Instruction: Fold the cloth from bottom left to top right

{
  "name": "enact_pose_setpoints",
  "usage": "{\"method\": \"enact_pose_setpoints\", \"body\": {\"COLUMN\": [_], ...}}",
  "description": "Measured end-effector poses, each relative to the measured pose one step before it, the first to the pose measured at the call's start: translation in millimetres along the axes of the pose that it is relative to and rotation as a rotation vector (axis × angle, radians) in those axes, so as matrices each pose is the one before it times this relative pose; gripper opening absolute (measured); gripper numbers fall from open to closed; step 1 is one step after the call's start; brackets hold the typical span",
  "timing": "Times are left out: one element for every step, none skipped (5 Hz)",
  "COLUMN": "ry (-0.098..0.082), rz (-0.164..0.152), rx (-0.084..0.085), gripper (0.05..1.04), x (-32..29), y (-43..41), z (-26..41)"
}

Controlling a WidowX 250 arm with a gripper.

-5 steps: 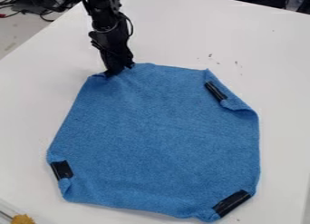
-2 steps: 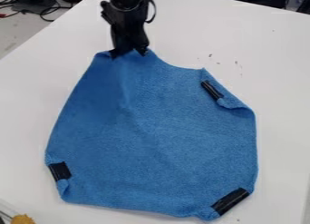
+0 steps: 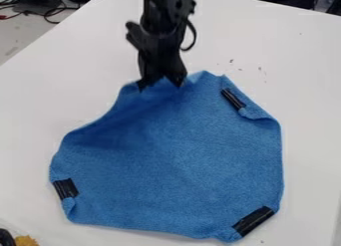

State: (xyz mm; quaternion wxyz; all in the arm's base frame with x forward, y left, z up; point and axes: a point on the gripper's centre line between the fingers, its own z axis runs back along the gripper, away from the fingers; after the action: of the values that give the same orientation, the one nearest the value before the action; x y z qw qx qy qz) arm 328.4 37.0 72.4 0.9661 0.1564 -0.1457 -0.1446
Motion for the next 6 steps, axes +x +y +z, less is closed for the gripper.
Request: {"method": "enact_pose_setpoints", "body": {"ry": [-0.0129, -0.0036, 0.0160, -0.0061, 0.0624, 0.0224], "rz": [0.0030, 0.0136, 0.0775, 0.1019, 0.1066, 0.0972], "rx": [-0.0367, -0.0370, -0.0414, -0.0294, -0.0434, -0.0071], "gripper": [0.062, 0.065, 0.077, 0.112, 0.295, 0.584], "x": [0.42, 0.79, -7.04, -7.22, -12.94, -10.77], "y": [-15.85, -14.17, -12.51, -7.60, -5.98, -0.25], "z": [-0.87, -2.70, -8.85, -8.73, -13.54, -4.25]}}
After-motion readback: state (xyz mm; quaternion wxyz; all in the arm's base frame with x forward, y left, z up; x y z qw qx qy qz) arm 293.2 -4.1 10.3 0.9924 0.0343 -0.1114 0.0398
